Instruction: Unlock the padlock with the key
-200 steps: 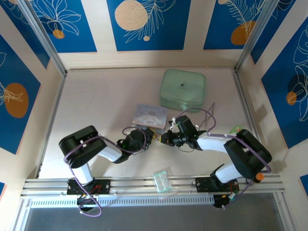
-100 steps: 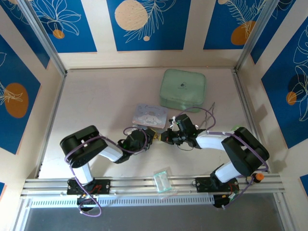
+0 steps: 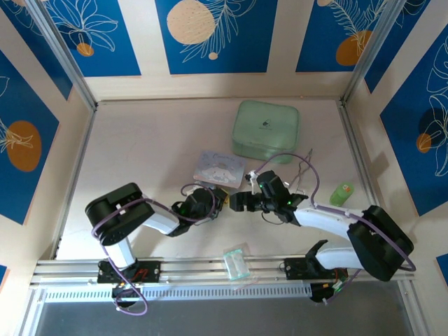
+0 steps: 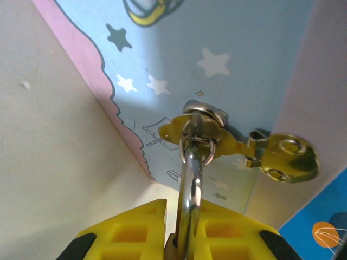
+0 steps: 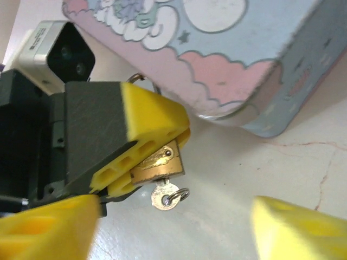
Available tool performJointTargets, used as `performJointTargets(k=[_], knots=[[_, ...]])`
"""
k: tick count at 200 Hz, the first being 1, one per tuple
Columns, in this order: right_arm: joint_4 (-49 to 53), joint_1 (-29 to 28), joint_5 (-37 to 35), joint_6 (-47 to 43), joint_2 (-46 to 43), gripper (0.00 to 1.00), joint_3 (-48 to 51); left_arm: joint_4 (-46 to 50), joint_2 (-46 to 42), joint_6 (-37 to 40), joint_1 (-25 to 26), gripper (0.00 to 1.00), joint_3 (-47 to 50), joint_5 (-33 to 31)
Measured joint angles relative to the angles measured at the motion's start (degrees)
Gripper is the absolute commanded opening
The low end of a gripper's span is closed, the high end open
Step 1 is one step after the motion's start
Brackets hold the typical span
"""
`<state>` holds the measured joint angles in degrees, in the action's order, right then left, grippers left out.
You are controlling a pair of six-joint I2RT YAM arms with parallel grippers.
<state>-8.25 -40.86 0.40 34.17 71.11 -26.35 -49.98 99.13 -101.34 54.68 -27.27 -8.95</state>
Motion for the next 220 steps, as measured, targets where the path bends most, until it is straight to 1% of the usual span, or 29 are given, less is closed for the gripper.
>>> performJointTargets(k=[24,36,67,77,84,90,100,104,118,141,172,203,220], knots=[[-0.11,-0.76,-2.29,-6.97,-3.72,0.81,1.33,2.03,-0.76,1.09,-0.02,0.00,-0.35,0.28],[-0.17,-0.74,-2.82,-10.27,-4.68,0.79,1.95,3.52,-1.44,1.62,-0.02,0.00,-0.55,0.52],[-0.04,-0.70,-3.23,-16.52,-5.09,0.80,2.16,8.98,-4.28,3.78,-0.02,0.00,-0.90,1.38],[-0.31,-0.70,-3.30,-17.70,-5.31,0.79,2.32,10.86,-5.16,4.44,-0.02,0.00,-1.20,1.70],[-0.76,-0.70,-3.45,-18.45,-5.44,0.75,2.56,11.78,-5.53,4.87,-0.07,0.00,-1.44,2.03],[-1.33,-0.72,-3.45,-19.30,-5.42,0.69,2.84,12.28,-5.75,5.14,-0.11,0.00,-1.53,2.34],[-2.29,-0.72,-3.43,-19.96,-5.31,0.57,3.37,12.85,-5.97,5.51,-0.24,0.00,-1.51,2.67],[-2.80,-0.81,-3.41,-21.03,-5.22,0.54,3.56,12.98,-5.99,5.60,-0.31,0.00,-1.51,2.82],[-4.35,-1.42,-3.13,-22.23,-4.20,0.49,3.85,13.25,-6.12,5.88,-0.46,0.00,-1.51,3.19],[-6.12,-4.68,-3.74,-24.13,-1.29,0.47,3.82,14.80,-7.04,6.23,-0.68,0.00,-1.55,4.04],[-7.19,-9.44,-6.45,-26.86,3.76,0.44,2.86,16.92,-8.35,7.06,-0.68,0.00,-1.62,4.66],[-8.92,-9.97,-9.01,-28.02,6.01,0.32,1.92,17.73,-8.76,7.37,-0.68,0.00,-1.62,4.87],[-10.12,-10.56,-9.81,-28.22,6.51,0.30,1.86,17.68,-8.76,7.37,-0.85,0.00,-1.62,4.96]])
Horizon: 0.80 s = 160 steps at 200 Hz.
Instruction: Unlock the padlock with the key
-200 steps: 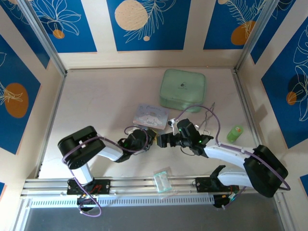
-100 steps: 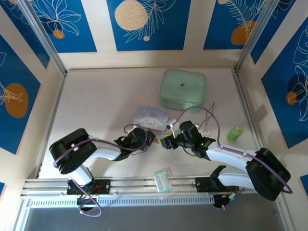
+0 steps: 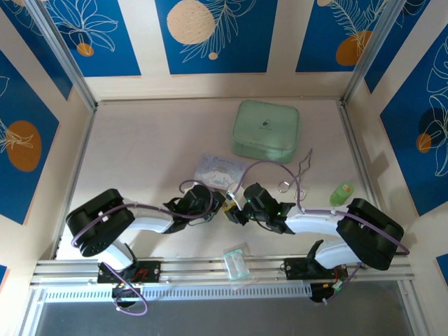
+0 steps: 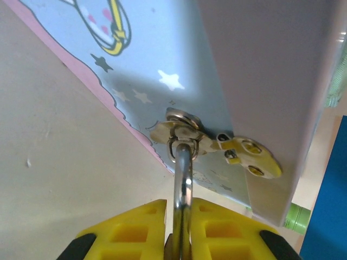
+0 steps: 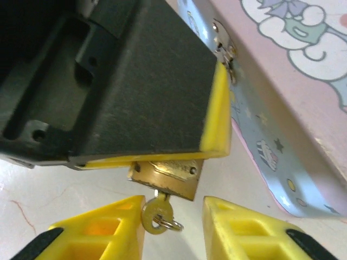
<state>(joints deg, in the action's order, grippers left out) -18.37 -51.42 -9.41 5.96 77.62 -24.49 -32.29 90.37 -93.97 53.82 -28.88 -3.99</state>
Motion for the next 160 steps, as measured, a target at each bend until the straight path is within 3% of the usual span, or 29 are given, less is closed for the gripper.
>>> performJointTargets(k=[26,119,160], knots=[[-0.55,-0.70,-0.79,-0.22,1.64,0.22,-0.92,0.22,0.00,0.00,-0.22,0.00,0.00,-0.09],[-1.95,-1.38,-2.62,-0.39,3.08,0.14,-1.14,0.90,0.00,0.00,-0.59,0.00,0.00,-0.81],[-2.75,0.48,0.68,2.12,3.52,0.14,-1.14,0.85,-0.17,-0.04,-0.74,0.00,0.04,-1.05]])
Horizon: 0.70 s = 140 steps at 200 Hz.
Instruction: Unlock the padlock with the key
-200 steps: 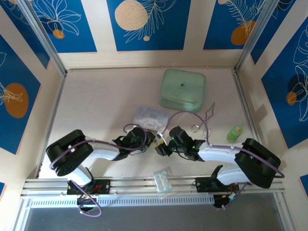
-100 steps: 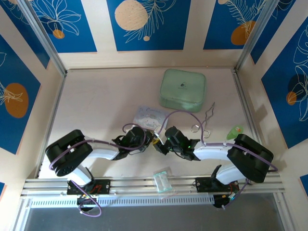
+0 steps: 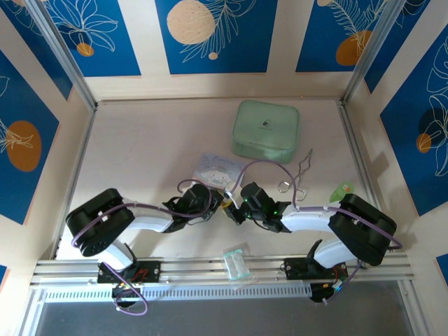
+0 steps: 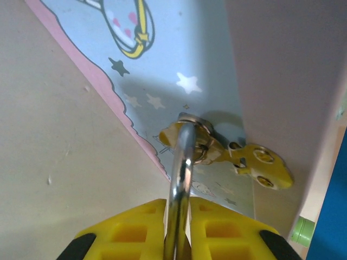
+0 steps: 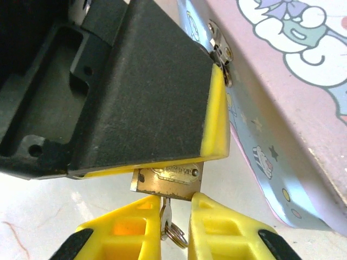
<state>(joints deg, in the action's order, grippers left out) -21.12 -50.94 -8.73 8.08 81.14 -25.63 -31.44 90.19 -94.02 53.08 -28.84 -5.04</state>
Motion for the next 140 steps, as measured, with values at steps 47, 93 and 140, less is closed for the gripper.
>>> performJointTargets(k=[47,93,140], knots=[[-2.05,4.31,9.09,5.35,1.46,0.13,0.09,-0.66,-0.42,-0.11,-0.09,0.00,0.74,-0.39],[-2.47,1.90,6.47,6.73,2.29,0.11,0.09,-0.92,-0.46,-0.07,-0.09,0.00,1.44,-0.37],[-2.12,-4.02,-4.92,3.37,2.16,0.11,0.07,-0.68,-0.61,0.09,-0.09,0.00,1.97,-0.11]])
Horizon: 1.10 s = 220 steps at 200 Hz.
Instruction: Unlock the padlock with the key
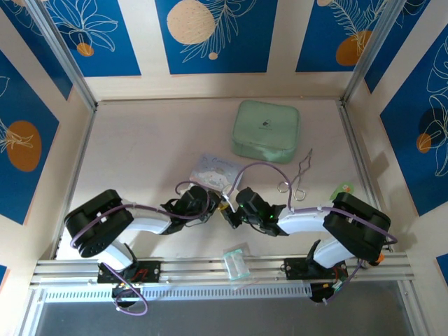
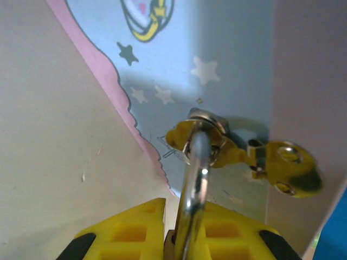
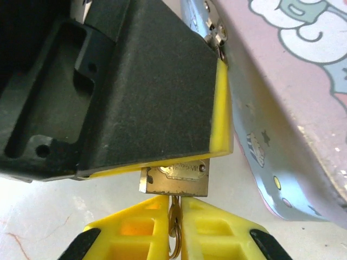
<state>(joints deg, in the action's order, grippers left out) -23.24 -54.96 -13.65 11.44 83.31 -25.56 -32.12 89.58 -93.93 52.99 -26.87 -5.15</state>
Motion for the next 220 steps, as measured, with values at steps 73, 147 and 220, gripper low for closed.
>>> performJointTargets(k=[73,147,220], knots=[[-3.41,12.57,24.24,12.72,2.45,0.15,0.17,-2.19,-0.09,-0.20,-0.13,0.00,0.17,-0.35],[-4.52,15.37,29.99,19.26,3.08,0.34,0.96,-2.36,-1.05,-0.17,-0.02,0.00,0.59,0.90],[-3.28,15.63,25.86,21.99,0.70,0.47,1.81,4.46,-3.34,4.39,0.13,0.00,0.52,1.14]])
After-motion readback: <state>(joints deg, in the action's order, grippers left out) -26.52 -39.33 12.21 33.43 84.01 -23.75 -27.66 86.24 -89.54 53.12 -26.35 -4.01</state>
